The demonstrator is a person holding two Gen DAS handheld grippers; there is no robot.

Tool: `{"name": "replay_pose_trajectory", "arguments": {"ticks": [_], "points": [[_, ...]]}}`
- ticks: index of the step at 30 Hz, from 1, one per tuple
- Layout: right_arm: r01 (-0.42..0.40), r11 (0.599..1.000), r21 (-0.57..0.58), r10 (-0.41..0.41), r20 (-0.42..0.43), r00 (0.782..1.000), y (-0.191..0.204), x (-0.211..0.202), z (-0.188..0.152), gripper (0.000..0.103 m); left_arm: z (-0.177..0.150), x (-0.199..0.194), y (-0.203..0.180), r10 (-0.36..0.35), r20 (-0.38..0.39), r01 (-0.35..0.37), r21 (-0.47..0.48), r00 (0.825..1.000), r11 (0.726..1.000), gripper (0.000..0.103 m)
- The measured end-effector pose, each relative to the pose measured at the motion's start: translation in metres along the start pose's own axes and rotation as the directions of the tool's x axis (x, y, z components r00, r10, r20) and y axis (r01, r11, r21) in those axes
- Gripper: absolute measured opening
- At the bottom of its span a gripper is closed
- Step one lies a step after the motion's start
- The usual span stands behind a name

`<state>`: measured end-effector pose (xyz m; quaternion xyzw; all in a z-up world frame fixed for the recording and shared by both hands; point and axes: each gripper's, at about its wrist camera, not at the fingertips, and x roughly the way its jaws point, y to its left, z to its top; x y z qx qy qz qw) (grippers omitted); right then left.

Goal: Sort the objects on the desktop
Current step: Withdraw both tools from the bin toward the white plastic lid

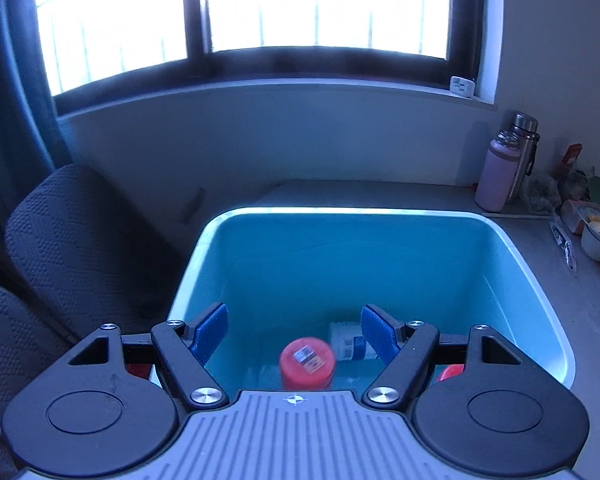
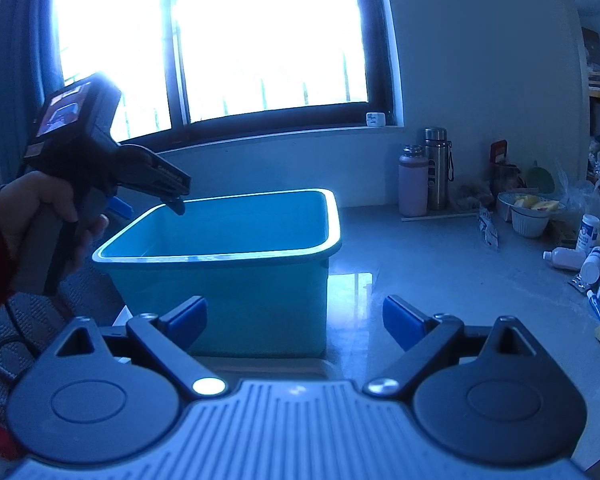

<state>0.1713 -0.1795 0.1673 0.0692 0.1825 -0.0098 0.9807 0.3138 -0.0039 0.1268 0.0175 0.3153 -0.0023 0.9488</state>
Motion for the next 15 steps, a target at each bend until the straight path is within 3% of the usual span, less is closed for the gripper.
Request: {"name": "replay_pose_trajectory", "arguments": {"ticks": [15], "points": [[-0.047,0.999,-0.026,0.047,0.009,0.999,-0.011,-0.042,-0.012,0.095,-0.049,-0.079,0.043,0.056,0.029,-0.055,-0.056,0.998,0.997,0.076]]}}
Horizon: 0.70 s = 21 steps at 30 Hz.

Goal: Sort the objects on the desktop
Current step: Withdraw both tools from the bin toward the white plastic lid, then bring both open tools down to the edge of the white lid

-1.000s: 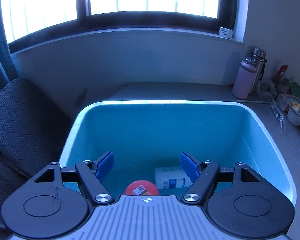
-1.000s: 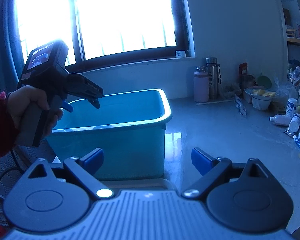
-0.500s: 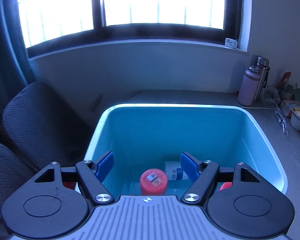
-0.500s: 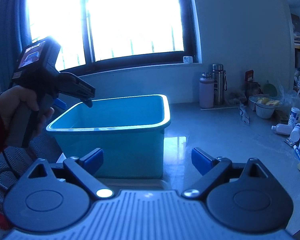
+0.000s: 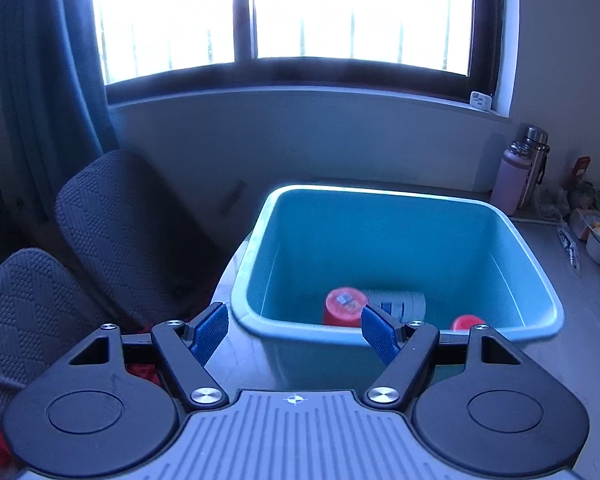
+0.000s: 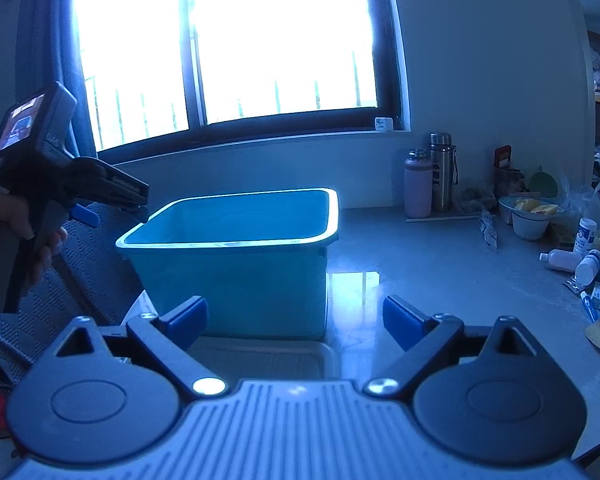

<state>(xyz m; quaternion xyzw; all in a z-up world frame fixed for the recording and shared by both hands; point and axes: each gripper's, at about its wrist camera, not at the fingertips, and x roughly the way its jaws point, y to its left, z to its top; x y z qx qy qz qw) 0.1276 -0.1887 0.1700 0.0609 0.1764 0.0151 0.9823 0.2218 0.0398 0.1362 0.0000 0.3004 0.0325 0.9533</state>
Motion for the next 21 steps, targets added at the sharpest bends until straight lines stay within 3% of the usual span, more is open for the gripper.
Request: {"name": "replay_pose_trajectory", "arguments": {"ticks": [8,21], "points": [[-0.022,1.000,-0.019,0.022,-0.020,1.000,0.006,-0.022,-0.015,0.095,-0.044,-0.040,0.016,-0.001,-0.017,0.001,0.025,1.000,1.000,0.076],[-0.022,0.999,-0.031,0.017,-0.150,0.989,0.021,-0.032,-0.057,0.095,-0.141,-0.070,0.052,0.042,-0.109,-0.037,0.047,0.993,0.998,0.076]]}}
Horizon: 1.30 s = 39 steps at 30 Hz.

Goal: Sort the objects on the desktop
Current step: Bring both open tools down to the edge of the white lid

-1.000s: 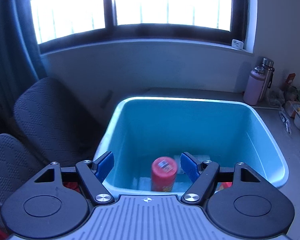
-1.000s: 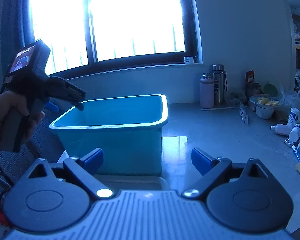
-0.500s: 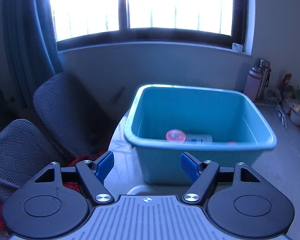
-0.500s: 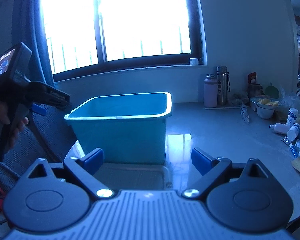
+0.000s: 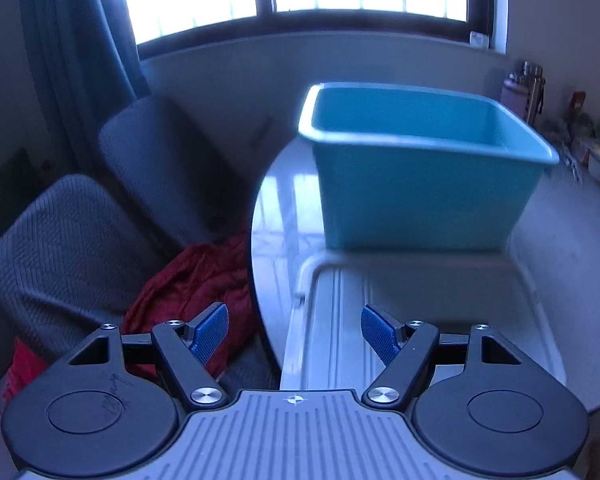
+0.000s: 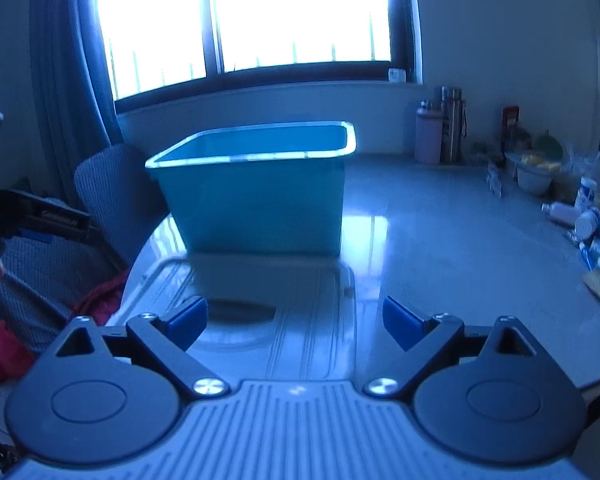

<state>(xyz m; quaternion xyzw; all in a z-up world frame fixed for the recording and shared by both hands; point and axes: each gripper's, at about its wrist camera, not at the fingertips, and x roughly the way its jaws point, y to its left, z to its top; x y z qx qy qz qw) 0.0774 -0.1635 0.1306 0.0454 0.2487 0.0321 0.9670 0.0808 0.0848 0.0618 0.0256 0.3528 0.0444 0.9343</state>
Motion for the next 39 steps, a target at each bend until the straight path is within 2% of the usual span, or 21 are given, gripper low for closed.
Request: {"name": "replay_pose_trajectory", "arguments": {"ticks": [11,20,29,39], "points": [[0.013,1.000,-0.024,-0.014,-0.022,1.000,0.013,-0.015,-0.029,0.095,-0.071,-0.007,0.015,-0.034,-0.005,0.034,-0.045,0.999,0.998,0.076],[0.036,0.999,-0.005,-0.036,-0.078,0.996,0.009,-0.013,-0.045,0.095,-0.122,0.001,0.023,-0.016,-0.081,0.012,-0.051,0.997,0.999,0.076],[0.051,0.999,0.008,-0.050,-0.123,0.991,0.016,-0.014,-0.060,0.095,-0.142,0.004,0.027,-0.027,-0.151,0.020,-0.051,0.988,0.998,0.076],[0.072,0.997,0.042,-0.063,-0.177,0.982,0.015,-0.006,-0.066,0.095,-0.141,0.000,0.026,-0.004,-0.151,0.000,-0.025,0.989,1.000,0.076]]}}
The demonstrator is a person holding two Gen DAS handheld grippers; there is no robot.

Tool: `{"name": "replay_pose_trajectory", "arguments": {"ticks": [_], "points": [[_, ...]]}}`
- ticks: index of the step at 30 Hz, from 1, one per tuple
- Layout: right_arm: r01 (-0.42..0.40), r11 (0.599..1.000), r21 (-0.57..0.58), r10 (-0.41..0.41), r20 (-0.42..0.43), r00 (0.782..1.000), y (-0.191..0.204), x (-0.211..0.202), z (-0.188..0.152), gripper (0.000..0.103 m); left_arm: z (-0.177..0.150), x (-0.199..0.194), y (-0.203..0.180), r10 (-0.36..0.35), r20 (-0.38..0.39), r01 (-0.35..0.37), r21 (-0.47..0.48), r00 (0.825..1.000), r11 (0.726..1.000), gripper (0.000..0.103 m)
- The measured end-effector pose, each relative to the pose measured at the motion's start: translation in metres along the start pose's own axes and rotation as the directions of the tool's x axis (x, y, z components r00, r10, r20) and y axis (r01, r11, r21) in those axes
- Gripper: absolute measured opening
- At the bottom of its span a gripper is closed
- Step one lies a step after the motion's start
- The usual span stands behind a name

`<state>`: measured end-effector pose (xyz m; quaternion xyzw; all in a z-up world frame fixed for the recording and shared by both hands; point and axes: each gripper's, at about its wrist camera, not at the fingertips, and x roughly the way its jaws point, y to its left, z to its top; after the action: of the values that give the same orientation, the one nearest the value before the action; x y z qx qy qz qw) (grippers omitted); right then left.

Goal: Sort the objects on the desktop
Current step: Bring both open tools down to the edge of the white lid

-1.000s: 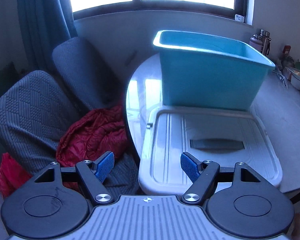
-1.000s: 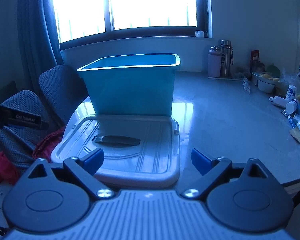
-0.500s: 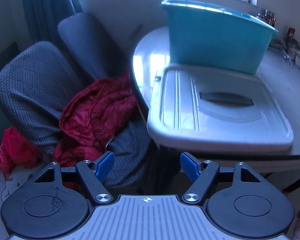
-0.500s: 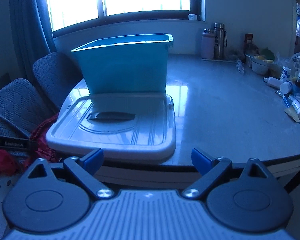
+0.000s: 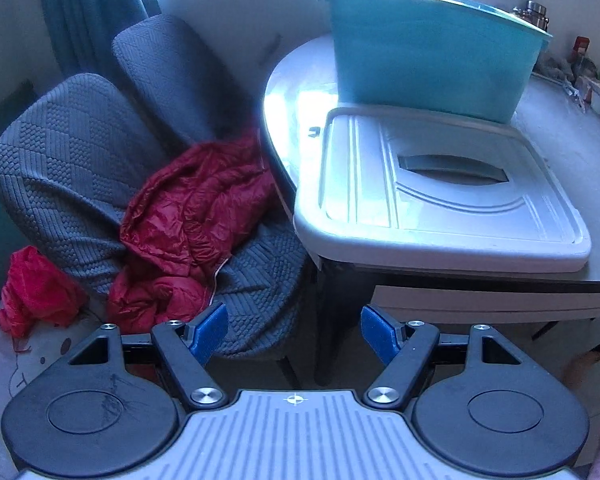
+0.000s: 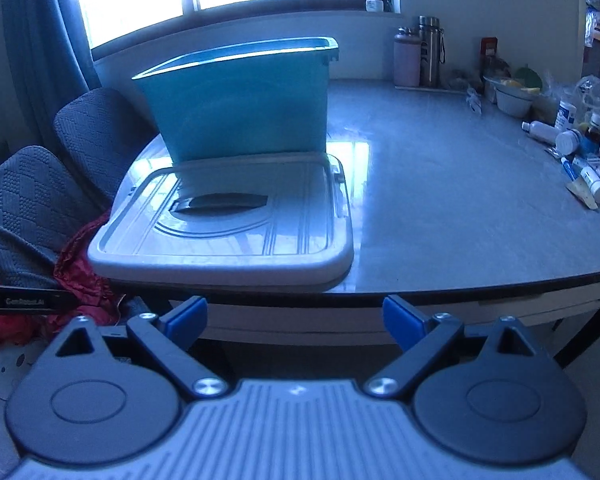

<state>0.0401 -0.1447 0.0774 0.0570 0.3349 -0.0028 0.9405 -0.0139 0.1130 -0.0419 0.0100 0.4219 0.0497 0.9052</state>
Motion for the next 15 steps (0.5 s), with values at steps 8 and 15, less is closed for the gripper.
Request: {"name": "replay_pose_trajectory", "arguments": {"ticks": [8,15], "points": [[0.024,1.000,0.014,-0.024,-0.033,0.999,-0.006,0.014,0.005,0.095,0.013,0.009,-0.009,-0.003,-0.007,0.003,0.026,1.000,1.000,0.076],[0.045,0.999,0.029,-0.043,-0.062,0.997,-0.007,0.038,0.021,0.095,0.037,0.024,-0.005,-0.005,-0.013,0.005,0.034,1.000,0.999,0.076]]}}
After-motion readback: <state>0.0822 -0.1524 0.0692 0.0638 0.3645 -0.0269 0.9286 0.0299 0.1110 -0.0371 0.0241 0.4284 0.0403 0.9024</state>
